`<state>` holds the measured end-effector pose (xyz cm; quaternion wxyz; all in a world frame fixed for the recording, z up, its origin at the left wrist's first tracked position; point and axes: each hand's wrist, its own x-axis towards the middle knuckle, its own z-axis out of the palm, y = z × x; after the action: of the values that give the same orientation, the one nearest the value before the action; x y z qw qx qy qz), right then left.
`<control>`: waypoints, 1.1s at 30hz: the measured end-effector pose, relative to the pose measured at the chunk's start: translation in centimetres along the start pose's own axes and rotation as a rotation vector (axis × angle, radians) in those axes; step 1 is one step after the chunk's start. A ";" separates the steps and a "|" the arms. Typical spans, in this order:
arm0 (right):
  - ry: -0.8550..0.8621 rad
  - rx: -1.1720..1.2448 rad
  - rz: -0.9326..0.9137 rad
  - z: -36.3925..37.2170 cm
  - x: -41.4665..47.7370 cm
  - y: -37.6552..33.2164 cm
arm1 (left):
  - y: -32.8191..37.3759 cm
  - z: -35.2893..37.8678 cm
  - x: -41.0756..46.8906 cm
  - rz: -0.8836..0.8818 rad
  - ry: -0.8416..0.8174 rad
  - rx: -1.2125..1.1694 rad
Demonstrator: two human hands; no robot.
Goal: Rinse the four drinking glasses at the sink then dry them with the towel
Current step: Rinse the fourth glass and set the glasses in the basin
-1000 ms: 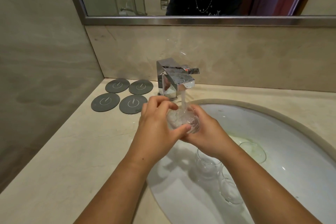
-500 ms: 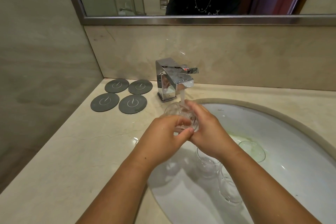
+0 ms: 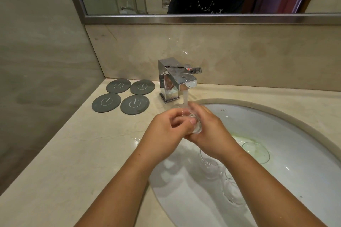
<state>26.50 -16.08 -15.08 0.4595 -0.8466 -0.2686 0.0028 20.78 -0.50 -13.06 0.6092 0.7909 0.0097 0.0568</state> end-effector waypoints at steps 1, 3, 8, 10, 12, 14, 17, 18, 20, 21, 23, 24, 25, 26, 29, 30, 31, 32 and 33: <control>0.001 0.001 -0.011 0.1 0.1 0.1 | 0.0 0.0 0.0 -0.025 0.002 -0.078; -0.003 0.000 -0.042 0.3 0.2 0.1 | 0.3 0.3 -0.1 -0.059 -0.006 -0.115; -0.001 -0.011 -0.083 0.6 0.2 0.4 | 0.2 0.4 -0.3 0.001 -0.016 0.086; 0.018 0.020 -0.052 0.4 0.3 0.3 | 0.3 0.2 -0.3 0.047 0.000 0.139; 0.046 0.079 0.013 0.2 0.3 0.3 | 0.4 0.2 -0.5 0.120 0.049 0.291; 0.073 0.194 0.101 0.1 0.3 0.4 | 0.6 0.1 -0.6 0.214 0.139 0.439; 0.084 0.397 0.196 0.0 0.3 0.6 | 0.7 0.0 -0.5 0.205 0.207 0.479; 0.070 0.467 0.209 0.0 0.3 0.4 | 0.7 -0.1 -0.4 0.175 0.205 0.463; 0.018 0.538 0.219 -0.1 0.2 0.1 | 0.6 -0.2 -0.5 0.104 0.174 0.369; -0.013 0.545 0.219 0.0 0.2 0.0 | 0.6 -0.1 -0.5 0.068 0.154 0.314; -0.072 0.544 0.225 0.0 0.2 -0.2 | 0.4 -0.1 -0.4 0.021 0.148 0.243; -0.097 0.543 0.237 0.0 0.2 -0.3 | 0.4 -0.1 -0.3 0.002 0.150 0.213; -0.119 0.552 0.244 -0.1 0.2 -0.3 | 0.4 -0.1 -0.3 -0.012 0.145 0.178; -0.141 0.566 0.248 -0.2 0.2 -0.3 | 0.4 -0.1 -0.3 -0.029 0.134 0.147; -0.187 0.608 0.261 -0.3 0.0 -0.6 | 0.5 -0.1 -0.5 -0.051 0.073 0.111; -0.194 0.609 0.271 -0.3 0.0 -0.7 | 0.6 0.0 -0.5 -0.051 0.064 0.104; -0.200 0.603 0.279 -0.3 -0.1 -0.8 | 0.6 0.0 -0.6 -0.046 0.068 0.093; -0.207 0.587 0.286 -0.3 -0.1 -0.9 | 0.6 -0.1 -0.6 -0.043 0.075 0.088; -0.217 0.571 0.294 -0.3 -0.1 -1.0 | 0.6 -0.1 -0.6 -0.037 0.084 0.084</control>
<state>26.05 -15.95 -14.18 0.6413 -0.7084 -0.1793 0.2340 20.17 -0.65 -12.55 0.5757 0.8123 0.0521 0.0781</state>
